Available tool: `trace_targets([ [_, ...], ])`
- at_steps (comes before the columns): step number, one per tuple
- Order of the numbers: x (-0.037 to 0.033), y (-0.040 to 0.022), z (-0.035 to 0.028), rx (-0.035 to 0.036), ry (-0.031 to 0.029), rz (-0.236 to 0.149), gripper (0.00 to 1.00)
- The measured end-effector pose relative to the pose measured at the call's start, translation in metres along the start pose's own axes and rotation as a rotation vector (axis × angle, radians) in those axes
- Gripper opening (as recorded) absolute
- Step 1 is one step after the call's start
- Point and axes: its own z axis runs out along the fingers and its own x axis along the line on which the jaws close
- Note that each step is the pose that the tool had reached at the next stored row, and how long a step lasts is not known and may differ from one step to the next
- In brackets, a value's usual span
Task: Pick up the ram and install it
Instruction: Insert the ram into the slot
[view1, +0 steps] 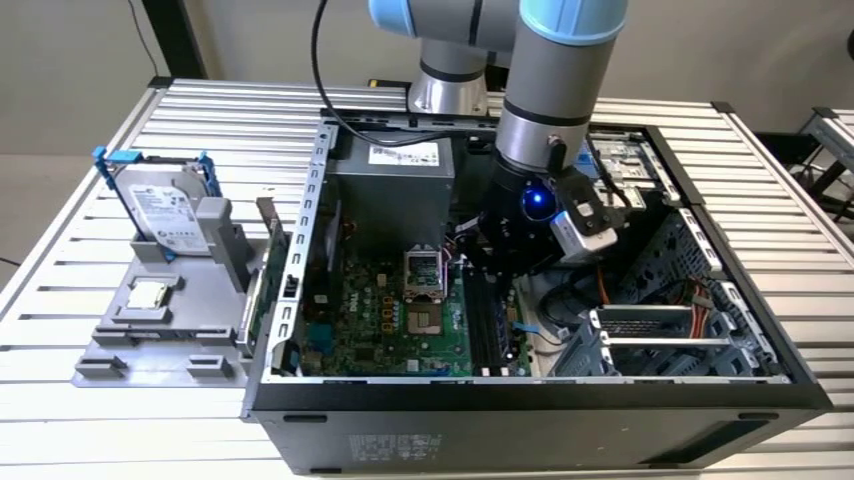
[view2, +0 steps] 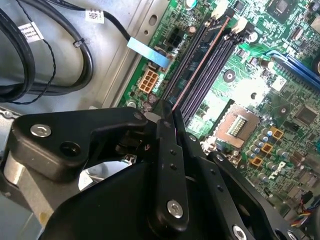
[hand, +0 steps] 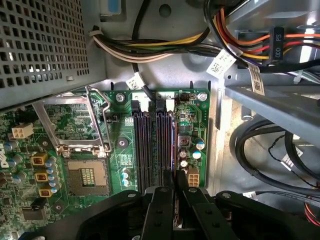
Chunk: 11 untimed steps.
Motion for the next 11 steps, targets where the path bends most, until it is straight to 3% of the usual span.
trace_targets([
  [11,0.0024,-0.0017,0.0001,0.0031,-0.0003,-0.001,0.00],
])
